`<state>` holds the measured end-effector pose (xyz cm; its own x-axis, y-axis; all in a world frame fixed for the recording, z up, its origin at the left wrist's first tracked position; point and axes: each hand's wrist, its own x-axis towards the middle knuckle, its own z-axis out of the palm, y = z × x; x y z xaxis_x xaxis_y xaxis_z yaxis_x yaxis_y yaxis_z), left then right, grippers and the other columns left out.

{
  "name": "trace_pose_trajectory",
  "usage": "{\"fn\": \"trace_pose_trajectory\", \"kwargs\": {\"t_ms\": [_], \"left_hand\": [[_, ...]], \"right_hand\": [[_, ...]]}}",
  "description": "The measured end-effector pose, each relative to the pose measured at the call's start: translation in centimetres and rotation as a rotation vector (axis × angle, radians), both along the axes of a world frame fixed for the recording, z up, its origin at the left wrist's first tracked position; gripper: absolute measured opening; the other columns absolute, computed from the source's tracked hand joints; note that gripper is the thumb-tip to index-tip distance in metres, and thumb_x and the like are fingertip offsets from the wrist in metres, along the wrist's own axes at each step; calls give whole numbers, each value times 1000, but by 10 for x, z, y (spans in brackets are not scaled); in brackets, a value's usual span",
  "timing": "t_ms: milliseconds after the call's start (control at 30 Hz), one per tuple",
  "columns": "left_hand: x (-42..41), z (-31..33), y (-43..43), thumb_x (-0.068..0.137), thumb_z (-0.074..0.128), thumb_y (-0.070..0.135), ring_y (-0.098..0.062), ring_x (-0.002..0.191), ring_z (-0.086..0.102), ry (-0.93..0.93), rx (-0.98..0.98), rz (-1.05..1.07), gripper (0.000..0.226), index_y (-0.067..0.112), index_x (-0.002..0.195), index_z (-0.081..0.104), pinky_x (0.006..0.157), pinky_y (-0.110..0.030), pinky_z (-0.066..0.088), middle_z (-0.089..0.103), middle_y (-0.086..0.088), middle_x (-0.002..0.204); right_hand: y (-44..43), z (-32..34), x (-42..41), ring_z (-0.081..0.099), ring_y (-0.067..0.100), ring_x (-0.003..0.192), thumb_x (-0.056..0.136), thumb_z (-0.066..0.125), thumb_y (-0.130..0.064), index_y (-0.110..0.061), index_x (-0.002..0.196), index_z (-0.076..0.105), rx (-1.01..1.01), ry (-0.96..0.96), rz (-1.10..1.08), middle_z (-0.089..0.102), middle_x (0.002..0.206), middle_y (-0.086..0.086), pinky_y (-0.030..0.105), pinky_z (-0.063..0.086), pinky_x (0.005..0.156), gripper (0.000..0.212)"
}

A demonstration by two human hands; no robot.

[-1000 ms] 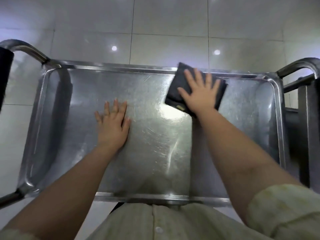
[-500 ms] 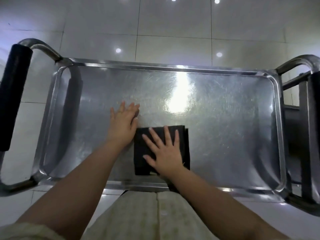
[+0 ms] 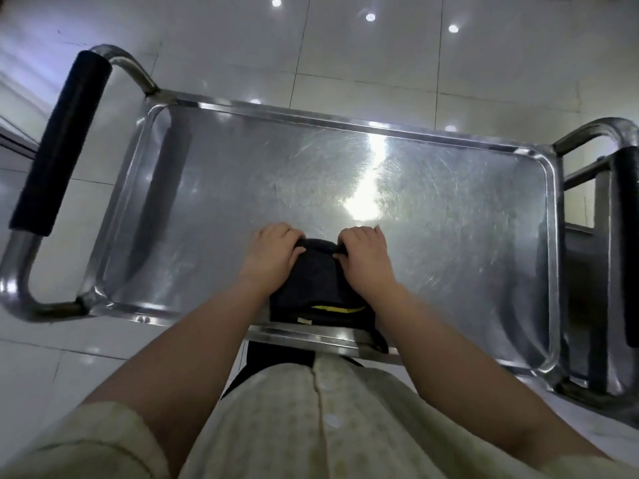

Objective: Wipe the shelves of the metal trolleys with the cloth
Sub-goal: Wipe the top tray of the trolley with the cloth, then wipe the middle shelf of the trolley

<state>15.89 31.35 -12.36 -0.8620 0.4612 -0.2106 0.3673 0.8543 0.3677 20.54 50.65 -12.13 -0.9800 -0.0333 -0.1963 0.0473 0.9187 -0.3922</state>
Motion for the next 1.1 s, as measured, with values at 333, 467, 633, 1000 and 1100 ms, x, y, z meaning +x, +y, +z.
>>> {"fn": "trace_pose_trajectory", "kwargs": {"t_ms": [333,467,633,1000,1100], "left_hand": [[32,61,-20,77,77,3,-33,75,58,366,24,-223,17,5,88,64,66,-40,47,61,-14,86],[58,84,-42,61,80,1,-32,73,61,515,-11,-271,32,8,89,65,68,-39,51,63,-11,83],[106,97,-83,82,63,8,-34,78,60,666,69,-310,13,10,94,65,75,-38,43,63,-10,87],[231,66,-153,73,74,-1,-29,90,43,573,239,-294,31,8,102,66,78,-40,41,61,-14,96],[257,37,-162,77,75,2,-34,87,52,497,204,-308,29,6,104,66,77,-41,43,60,-15,95]], "right_hand": [[-6,88,22,55,24,92,90,66,-14,-12,103,60,-61,3,47,62,96,3,36,42,82,15],[-30,107,63,48,24,90,89,63,-9,-12,96,57,-43,143,40,56,95,2,36,40,78,10],[-77,111,127,49,28,77,81,65,2,-7,87,59,12,387,-53,56,87,8,45,45,67,12],[-156,78,270,52,28,81,78,67,-2,-9,88,62,-76,400,-164,58,90,7,41,45,70,14],[-162,55,295,52,30,81,79,67,0,-10,88,61,-49,309,-164,58,90,8,45,47,69,15]]}}
